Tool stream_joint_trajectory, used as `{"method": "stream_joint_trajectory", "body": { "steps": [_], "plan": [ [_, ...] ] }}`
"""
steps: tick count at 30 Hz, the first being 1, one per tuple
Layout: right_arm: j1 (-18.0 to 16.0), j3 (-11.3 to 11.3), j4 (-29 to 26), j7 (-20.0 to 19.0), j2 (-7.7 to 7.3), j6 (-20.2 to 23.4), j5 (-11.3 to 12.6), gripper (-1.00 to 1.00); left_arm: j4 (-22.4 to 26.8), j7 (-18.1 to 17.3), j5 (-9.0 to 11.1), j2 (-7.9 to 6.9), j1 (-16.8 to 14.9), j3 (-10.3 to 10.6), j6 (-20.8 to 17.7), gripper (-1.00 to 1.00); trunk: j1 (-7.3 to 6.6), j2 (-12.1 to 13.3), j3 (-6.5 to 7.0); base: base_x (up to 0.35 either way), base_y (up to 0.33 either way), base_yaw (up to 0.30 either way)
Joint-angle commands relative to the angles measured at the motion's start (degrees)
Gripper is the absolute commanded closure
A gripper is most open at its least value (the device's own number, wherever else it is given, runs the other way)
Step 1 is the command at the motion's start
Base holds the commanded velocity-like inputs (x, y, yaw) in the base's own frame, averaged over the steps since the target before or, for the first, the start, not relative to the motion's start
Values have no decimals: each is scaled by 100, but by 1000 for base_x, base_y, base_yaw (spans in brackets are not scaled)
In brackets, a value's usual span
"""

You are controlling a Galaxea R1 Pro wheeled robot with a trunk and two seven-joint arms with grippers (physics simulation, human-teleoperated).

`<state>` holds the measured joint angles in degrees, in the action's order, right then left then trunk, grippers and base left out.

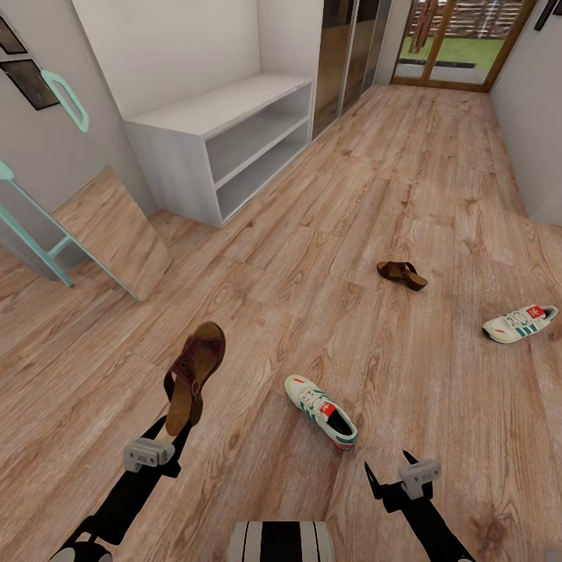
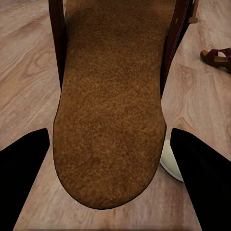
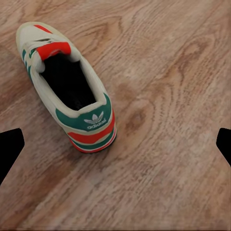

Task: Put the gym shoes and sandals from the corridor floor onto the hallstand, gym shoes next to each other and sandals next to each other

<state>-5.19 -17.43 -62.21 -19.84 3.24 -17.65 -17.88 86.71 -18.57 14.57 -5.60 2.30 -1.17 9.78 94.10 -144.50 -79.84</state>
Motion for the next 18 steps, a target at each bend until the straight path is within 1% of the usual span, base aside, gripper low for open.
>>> {"method": "stream_joint_trajectory", "body": {
  "steps": [1,3,12,18],
  "plan": [
    [12,0,1,1,-3,-6,-1,-100,-13,-16,2,1,0,-7,1,100,0,0,0,0,0,0],
    [67,2,6,4,-21,-49,-4,-100,-52,-57,9,5,5,-32,5,100,0,0,0,0,0,0],
    [86,2,8,4,-27,-197,-4,-100,-67,-72,16,6,7,-34,33,100,0,0,0,0,0,0],
    [35,21,111,-10,-51,-249,-37,-100,-78,-71,8,7,7,-33,288,100,0,0,0,0,0,0]
  ]
}}
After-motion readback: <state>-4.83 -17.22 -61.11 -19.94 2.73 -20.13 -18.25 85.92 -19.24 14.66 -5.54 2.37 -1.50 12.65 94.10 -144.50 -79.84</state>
